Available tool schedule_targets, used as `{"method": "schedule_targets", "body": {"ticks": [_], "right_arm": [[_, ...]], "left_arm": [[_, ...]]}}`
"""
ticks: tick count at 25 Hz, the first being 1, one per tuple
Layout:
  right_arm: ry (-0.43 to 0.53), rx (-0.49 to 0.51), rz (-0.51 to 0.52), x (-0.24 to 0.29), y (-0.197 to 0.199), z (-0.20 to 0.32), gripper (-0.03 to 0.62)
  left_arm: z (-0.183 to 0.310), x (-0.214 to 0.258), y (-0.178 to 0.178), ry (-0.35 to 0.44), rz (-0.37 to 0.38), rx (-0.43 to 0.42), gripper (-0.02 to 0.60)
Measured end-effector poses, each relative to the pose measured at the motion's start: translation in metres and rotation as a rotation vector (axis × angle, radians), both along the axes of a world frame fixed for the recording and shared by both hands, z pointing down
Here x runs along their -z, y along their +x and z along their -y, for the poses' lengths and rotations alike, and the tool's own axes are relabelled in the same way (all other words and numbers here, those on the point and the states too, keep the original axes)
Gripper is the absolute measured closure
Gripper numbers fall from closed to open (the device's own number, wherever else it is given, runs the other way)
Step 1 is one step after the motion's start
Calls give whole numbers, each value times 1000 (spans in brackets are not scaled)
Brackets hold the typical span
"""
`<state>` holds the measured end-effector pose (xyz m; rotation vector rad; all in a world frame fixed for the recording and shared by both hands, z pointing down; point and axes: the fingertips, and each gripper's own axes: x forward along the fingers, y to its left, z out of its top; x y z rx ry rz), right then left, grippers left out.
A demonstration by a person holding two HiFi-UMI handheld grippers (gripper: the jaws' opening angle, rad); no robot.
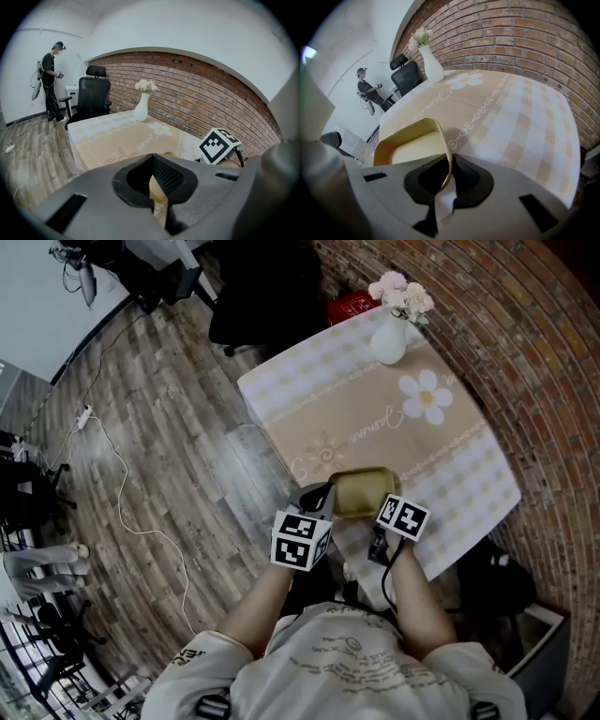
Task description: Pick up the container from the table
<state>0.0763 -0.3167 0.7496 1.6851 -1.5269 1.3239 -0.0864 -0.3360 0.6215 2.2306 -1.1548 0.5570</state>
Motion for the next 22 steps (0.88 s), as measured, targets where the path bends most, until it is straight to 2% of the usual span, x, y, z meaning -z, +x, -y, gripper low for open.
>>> {"method": "schedule_targets", "body": {"ticks": [22], "right_arm": [[-9, 22, -13, 17, -12, -1, 585]], "left_arm": [[-7, 15, -21, 34, -12, 30, 577]]}}
